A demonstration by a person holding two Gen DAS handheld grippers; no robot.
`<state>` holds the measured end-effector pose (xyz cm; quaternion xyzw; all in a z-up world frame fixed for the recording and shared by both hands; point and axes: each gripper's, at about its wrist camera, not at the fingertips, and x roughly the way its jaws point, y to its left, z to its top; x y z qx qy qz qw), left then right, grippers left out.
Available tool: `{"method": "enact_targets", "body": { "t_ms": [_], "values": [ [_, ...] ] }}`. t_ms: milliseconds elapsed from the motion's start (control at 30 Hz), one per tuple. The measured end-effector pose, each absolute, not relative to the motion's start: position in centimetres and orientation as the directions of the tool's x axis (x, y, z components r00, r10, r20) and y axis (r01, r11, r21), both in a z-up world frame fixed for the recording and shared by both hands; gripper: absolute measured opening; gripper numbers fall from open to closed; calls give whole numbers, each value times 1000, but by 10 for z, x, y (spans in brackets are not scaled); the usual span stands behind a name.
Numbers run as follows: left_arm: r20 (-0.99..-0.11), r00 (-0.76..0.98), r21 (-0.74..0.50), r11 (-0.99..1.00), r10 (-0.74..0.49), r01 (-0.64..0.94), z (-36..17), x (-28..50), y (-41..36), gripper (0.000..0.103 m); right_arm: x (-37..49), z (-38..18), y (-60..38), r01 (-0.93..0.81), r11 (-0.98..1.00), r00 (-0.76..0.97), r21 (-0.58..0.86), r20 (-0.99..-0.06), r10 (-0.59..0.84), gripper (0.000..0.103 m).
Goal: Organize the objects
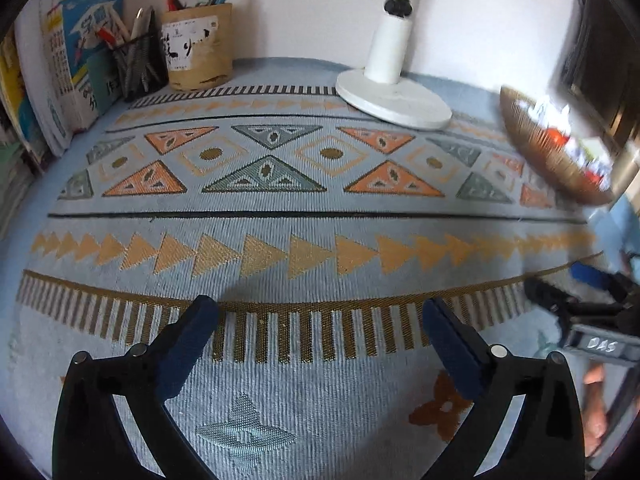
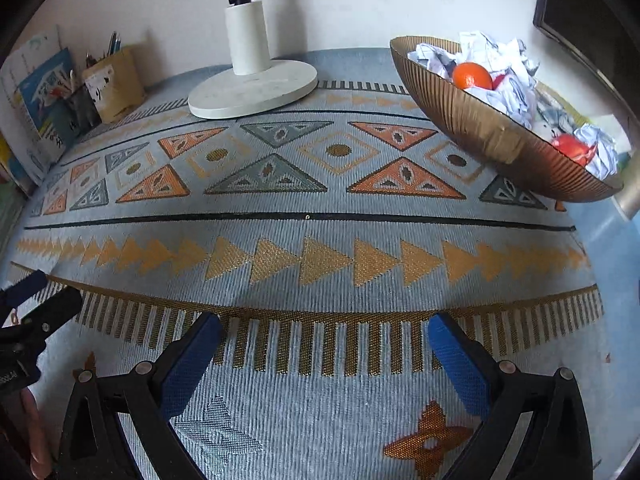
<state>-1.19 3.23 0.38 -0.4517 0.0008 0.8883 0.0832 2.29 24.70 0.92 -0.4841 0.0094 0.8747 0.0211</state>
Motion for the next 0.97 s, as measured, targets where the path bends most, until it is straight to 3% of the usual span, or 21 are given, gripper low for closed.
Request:
{"method": "enact_targets", "body": {
  "t_ms": [67, 467, 967],
  "values": [
    [-816, -572, 6, -987, 87, -159, 1, -12, 43, 103, 24, 9, 248, -44, -999, -530, 0, -847, 23, 103],
    [-811, -583, -6, -998, 43, -66, 2, -19, 45, 103, 25, 9, 251, 45, -999, -555, -6, -832, -20, 103],
    [-811, -583, -8, -998, 46, -68, 4, -19, 42, 103, 30, 9, 251, 44, -999, -584, -7, -812, -20, 103]
  ]
}}
